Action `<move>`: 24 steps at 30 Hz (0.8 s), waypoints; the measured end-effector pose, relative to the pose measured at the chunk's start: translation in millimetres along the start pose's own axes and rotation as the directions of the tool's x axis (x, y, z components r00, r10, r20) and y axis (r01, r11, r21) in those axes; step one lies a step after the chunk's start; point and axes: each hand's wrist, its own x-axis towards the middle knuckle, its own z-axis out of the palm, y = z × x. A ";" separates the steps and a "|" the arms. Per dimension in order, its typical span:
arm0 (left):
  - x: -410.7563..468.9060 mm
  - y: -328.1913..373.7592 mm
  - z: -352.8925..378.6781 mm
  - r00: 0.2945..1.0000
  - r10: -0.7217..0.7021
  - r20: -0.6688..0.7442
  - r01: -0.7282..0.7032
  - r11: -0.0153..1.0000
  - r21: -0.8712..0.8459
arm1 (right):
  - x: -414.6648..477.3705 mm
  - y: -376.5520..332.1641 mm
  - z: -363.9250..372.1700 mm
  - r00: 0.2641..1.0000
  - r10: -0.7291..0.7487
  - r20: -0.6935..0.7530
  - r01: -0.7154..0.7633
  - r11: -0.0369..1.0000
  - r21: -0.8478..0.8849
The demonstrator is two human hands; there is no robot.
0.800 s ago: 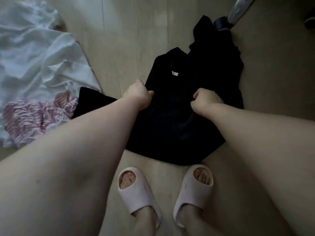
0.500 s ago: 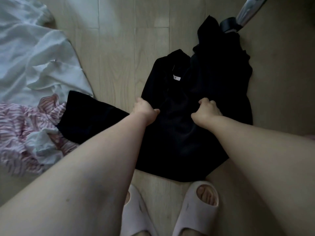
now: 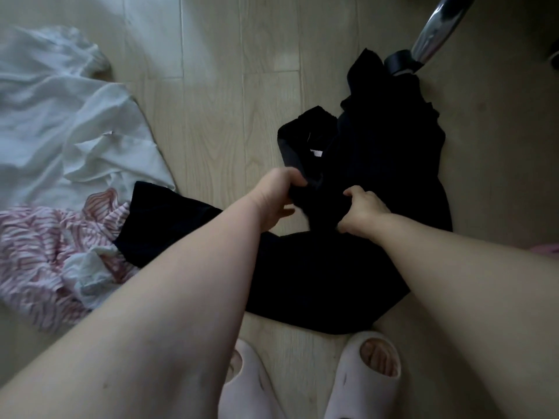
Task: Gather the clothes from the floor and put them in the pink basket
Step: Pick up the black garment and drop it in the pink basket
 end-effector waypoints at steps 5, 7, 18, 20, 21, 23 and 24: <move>-46.6 23.2 -13.6 0.987 0.068 0.143 -0.004 0.916 -0.402 | -30.3 -8.9 -8.6 0.990 -0.136 0.039 0.140 0.985 -0.097; -65.9 24.9 -23.2 0.999 0.021 0.036 -0.005 0.915 -0.403 | -50.1 -12.5 -10.9 0.985 -0.169 -0.036 0.167 0.985 -0.039; -224.2 41.5 -55.0 0.910 -0.074 -0.407 0.156 0.973 0.172 | -187.4 -56.0 -60.5 0.998 -0.068 -0.016 0.069 0.918 0.392; -255.0 53.0 -53.4 0.936 -0.088 -0.341 0.151 0.975 0.164 | -219.1 -71.7 -72.3 0.984 -0.158 0.077 0.104 0.879 0.466; -269.4 57.9 -52.5 0.945 -0.117 -0.304 0.161 0.979 0.123 | -234.3 -80.0 -78.4 0.973 -0.202 0.112 0.120 0.857 0.502; -307.9 69.9 -52.6 0.959 -0.139 -0.248 0.173 0.977 0.122 | -270.1 -99.7 -93.4 0.950 -0.283 0.130 0.172 0.825 0.538; -323.3 73.3 -52.8 0.967 -0.125 -0.222 0.172 0.964 0.205 | -284.0 -108.6 -100.2 0.941 -0.310 0.133 0.190 0.813 0.550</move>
